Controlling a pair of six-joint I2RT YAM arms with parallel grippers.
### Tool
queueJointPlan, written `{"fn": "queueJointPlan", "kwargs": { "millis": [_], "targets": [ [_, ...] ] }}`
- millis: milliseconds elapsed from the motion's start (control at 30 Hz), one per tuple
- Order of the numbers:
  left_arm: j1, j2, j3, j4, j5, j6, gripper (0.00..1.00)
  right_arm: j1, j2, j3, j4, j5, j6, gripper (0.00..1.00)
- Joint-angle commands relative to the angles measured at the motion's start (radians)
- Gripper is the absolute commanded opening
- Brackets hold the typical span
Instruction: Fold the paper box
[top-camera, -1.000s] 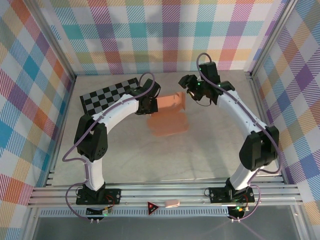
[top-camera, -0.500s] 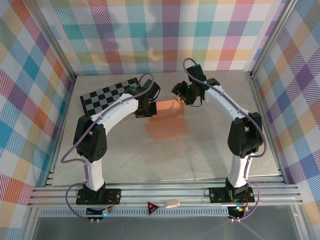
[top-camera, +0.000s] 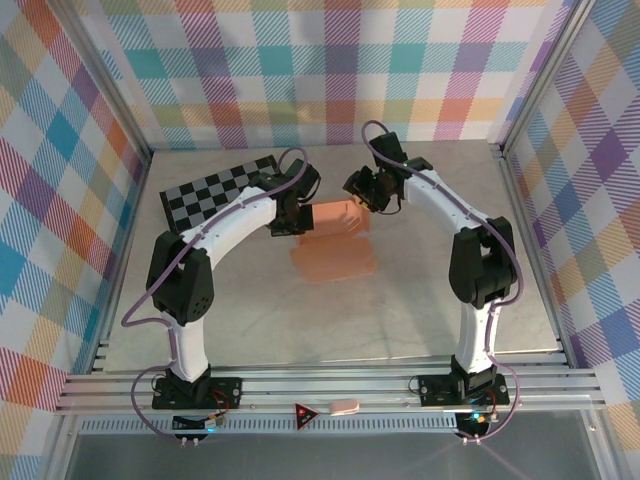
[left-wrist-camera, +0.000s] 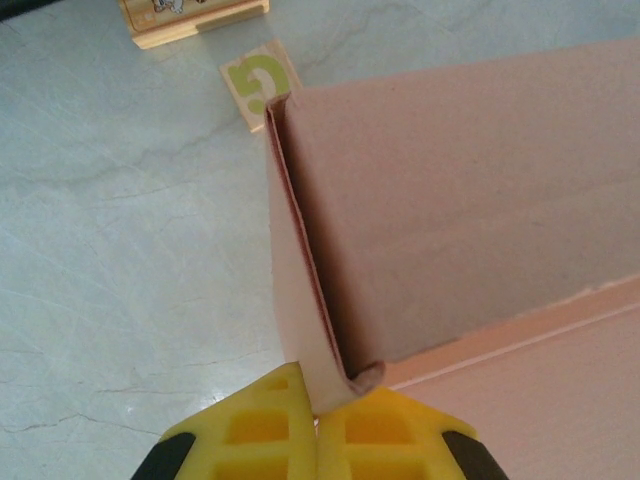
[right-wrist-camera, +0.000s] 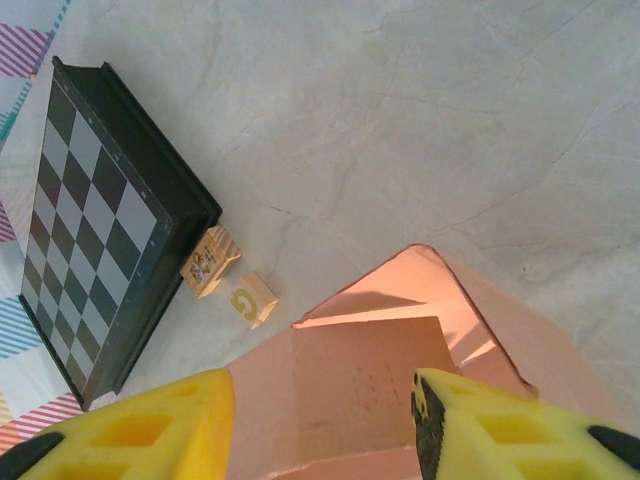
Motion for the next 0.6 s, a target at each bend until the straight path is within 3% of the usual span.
{"fn": "queueJointPlan", "kwargs": {
  "millis": [0,300,567],
  "targets": [
    [-0.008,-0.036,0.032,-0.016,0.019,-0.002,0.0,0.018,0.007,0.028,0.018,-0.03,0.014,0.48],
    [-0.008,-0.033,0.037,-0.01,0.021,-0.002,0.0,0.03,0.02,0.033,0.005,-0.044,0.053,0.39],
    [-0.009,-0.043,0.031,-0.01,0.02,-0.002,0.0,0.029,0.009,0.038,0.022,-0.052,0.107,0.21]
  ]
}}
